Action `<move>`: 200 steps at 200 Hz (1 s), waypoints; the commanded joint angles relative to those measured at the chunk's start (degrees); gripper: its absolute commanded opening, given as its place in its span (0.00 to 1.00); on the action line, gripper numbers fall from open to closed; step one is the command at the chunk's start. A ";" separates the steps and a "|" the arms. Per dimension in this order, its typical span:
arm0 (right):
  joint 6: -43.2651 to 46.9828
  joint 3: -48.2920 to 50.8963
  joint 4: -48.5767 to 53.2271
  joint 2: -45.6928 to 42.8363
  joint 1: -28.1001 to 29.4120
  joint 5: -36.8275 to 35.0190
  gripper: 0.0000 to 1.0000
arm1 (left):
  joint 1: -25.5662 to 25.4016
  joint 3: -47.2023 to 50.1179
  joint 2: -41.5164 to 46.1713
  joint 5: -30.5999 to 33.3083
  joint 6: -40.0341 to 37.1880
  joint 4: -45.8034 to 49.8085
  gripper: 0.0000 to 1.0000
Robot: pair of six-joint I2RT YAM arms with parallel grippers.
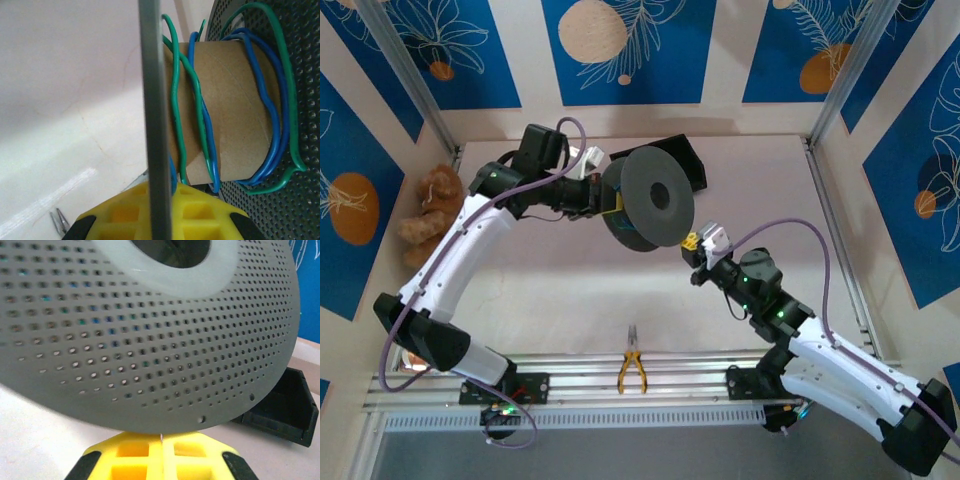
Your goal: Wrap the cables
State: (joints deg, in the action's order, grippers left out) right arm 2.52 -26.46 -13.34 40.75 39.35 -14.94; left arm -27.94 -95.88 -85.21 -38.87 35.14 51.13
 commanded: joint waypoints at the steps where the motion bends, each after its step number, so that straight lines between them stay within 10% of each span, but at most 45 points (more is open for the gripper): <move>1: -4.54 1.73 -3.79 -0.02 -3.93 6.09 0.00 | 0.60 0.25 3.56 -11.42 2.32 -7.58 0.00; 93: -5.58 -1.46 -4.04 1.87 -7.98 11.31 0.00 | 1.03 -3.34 2.48 -3.28 -3.12 0.44 0.00; 200: -20.15 -4.84 13.84 -3.58 -4.28 23.18 0.68 | 1.59 -1.12 8.20 22.41 -8.15 0.72 0.00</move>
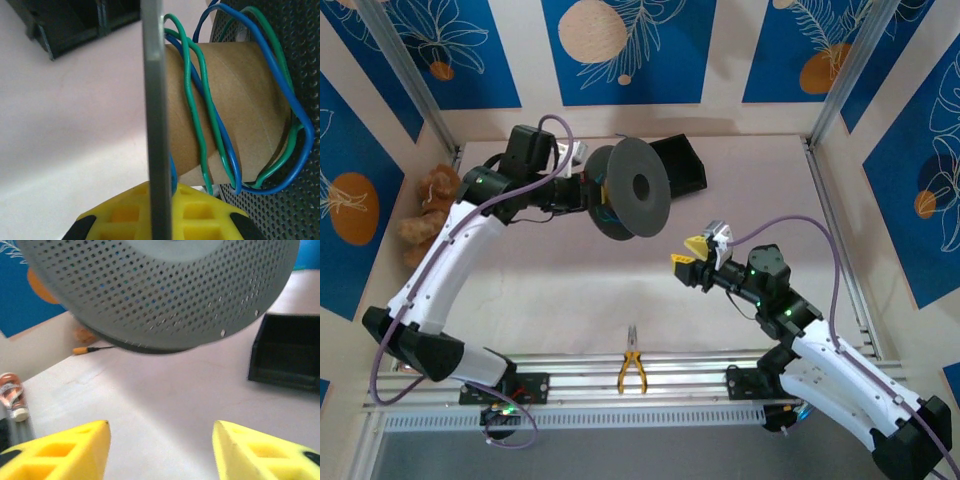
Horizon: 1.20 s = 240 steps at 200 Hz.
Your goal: Wrap the cables
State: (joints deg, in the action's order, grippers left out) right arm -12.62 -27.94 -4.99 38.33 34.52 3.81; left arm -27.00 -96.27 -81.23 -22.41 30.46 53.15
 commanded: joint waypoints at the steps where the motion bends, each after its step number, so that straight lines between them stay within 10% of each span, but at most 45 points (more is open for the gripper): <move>1: -5.24 -3.48 5.59 -1.15 0.55 4.52 0.68 | 0.64 -0.70 4.28 6.19 -3.56 -1.25 0.00; 66: -18.43 -5.91 6.96 -0.97 1.39 10.07 1.00 | -1.12 14.69 13.37 13.91 -2.68 -5.30 0.00; 240: -23.36 -10.26 20.79 4.57 -2.55 1.31 0.99 | -17.11 15.33 -1.28 68.98 -20.08 1.31 0.00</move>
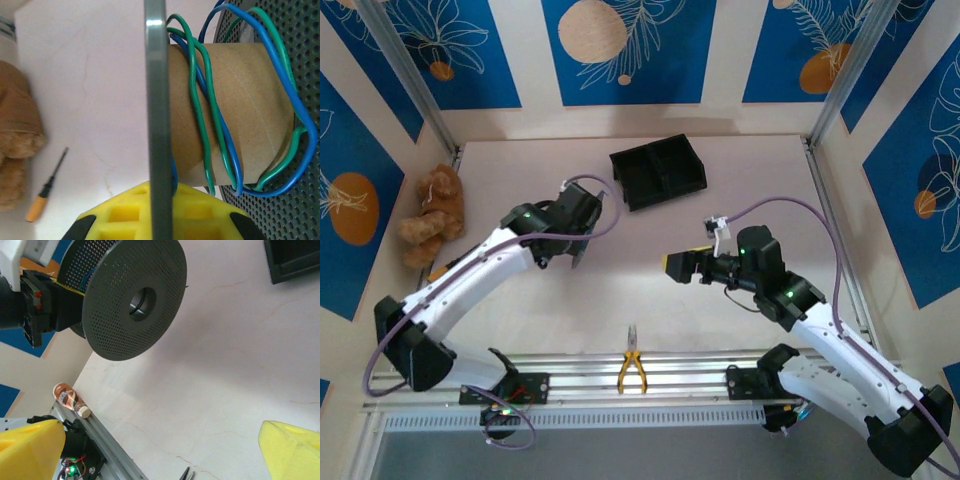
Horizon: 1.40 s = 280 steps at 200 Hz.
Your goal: Wrap the cables
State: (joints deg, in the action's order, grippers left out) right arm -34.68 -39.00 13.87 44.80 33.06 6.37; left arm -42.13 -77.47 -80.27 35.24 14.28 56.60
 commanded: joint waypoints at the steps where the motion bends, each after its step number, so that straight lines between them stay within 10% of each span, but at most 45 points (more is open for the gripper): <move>1: -1.38 0.83 1.94 -1.90 -1.16 -1.26 0.99 | -2.08 -3.51 -2.47 11.55 -4.00 -2.17 0.00; 182: -3.00 2.75 7.66 -5.87 -7.41 -3.23 0.99 | -4.93 -9.22 -28.66 19.48 -5.58 -2.52 0.10; 220: -2.82 3.05 8.10 -6.54 -7.83 -2.95 0.99 | -4.89 -10.67 -26.96 10.20 -3.27 -2.24 0.38; 280: -2.46 2.64 9.13 -7.42 -8.22 -2.68 0.99 | -4.73 -10.90 -21.39 -6.39 1.35 -4.21 0.56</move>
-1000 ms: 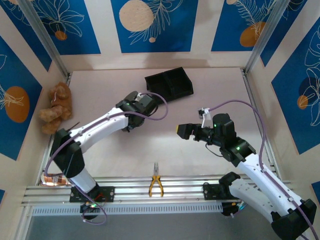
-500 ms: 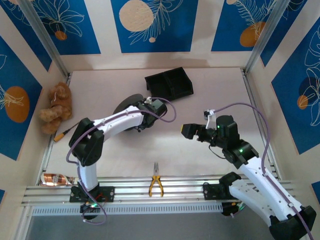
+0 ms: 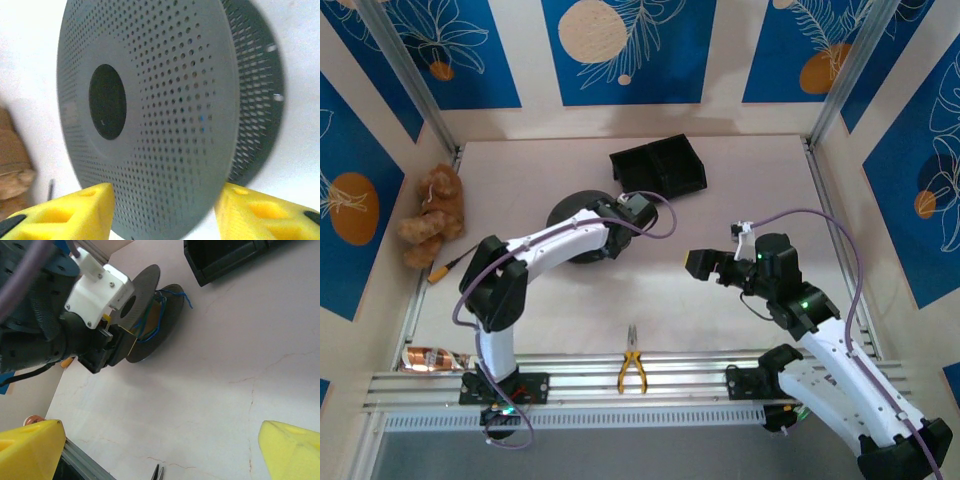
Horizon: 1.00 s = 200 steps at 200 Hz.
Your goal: Wrap the cables
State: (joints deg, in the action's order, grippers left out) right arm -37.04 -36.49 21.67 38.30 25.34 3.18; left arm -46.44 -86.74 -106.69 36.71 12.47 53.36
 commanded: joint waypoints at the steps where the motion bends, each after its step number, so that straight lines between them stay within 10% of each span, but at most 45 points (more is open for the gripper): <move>1: -0.12 0.12 1.34 -0.94 -0.53 0.56 0.99 | -0.37 -1.61 5.19 -8.13 3.21 -1.02 0.57; 77: 2.36 -0.76 3.84 -3.85 -0.83 0.80 0.99 | 0.03 8.11 22.83 -15.28 7.89 -6.26 1.00; 159: 13.18 2.56 2.30 -12.13 -0.78 -7.02 0.99 | 0.62 35.68 51.98 0.73 10.95 -19.37 1.00; 200: 16.35 4.35 -0.06 -11.47 -4.04 -15.03 0.99 | 12.61 39.39 48.76 -7.43 13.08 -21.81 1.00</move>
State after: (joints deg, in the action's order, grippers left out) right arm -24.27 -33.91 24.01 26.83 23.66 -5.61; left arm -40.62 -48.84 -55.77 32.84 23.07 34.70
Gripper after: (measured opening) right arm 0.992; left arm 0.998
